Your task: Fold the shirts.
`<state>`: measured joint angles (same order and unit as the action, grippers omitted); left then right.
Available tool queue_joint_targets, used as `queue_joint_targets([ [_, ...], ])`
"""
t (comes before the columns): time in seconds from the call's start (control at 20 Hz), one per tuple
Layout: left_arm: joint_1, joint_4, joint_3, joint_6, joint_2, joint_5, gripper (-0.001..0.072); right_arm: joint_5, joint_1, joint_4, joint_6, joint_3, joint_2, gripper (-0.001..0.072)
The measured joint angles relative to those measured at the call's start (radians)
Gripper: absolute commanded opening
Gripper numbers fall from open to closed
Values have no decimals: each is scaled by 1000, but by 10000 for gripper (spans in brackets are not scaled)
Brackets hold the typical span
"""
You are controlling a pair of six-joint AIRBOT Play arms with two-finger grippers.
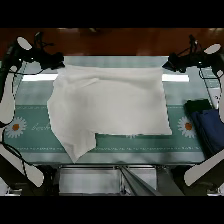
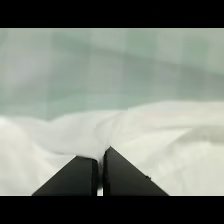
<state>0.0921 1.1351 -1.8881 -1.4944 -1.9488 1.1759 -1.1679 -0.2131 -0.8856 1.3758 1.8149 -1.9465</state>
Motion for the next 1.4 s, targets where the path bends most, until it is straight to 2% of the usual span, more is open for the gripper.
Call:
queue_joint_targets([
  [0.2,23,-22,-2,41,-3,225,19,-175,-3,-80,29,7,-2,23],
  [0.45,31,10,-2,55,-3,391,19,-324,-3,-145,48,8,-2,23],
  [0.65,33,72,-2,55,-2,453,19,-387,-2,-228,66,8,-2,23],
  [1.0,33,120,7,46,-11,473,21,-419,15,-297,80,8,-15,24],
  [1.05,33,123,12,45,-12,475,48,-424,21,-303,81,8,-21,52],
  [1.1,33,126,18,43,-13,476,148,-430,26,-307,84,8,-27,172],
  [1.15,33,128,25,42,-14,478,310,-432,31,-309,87,8,-31,281],
  [1.2,32,137,32,34,-14,481,443,-435,37,-314,94,8,-35,334],
  [1.25,30,136,38,28,-14,484,464,-438,40,-312,104,8,-36,399],
  [1.4,27,137,48,14,-2,507,465,-463,44,-311,140,8,-23,414],
])
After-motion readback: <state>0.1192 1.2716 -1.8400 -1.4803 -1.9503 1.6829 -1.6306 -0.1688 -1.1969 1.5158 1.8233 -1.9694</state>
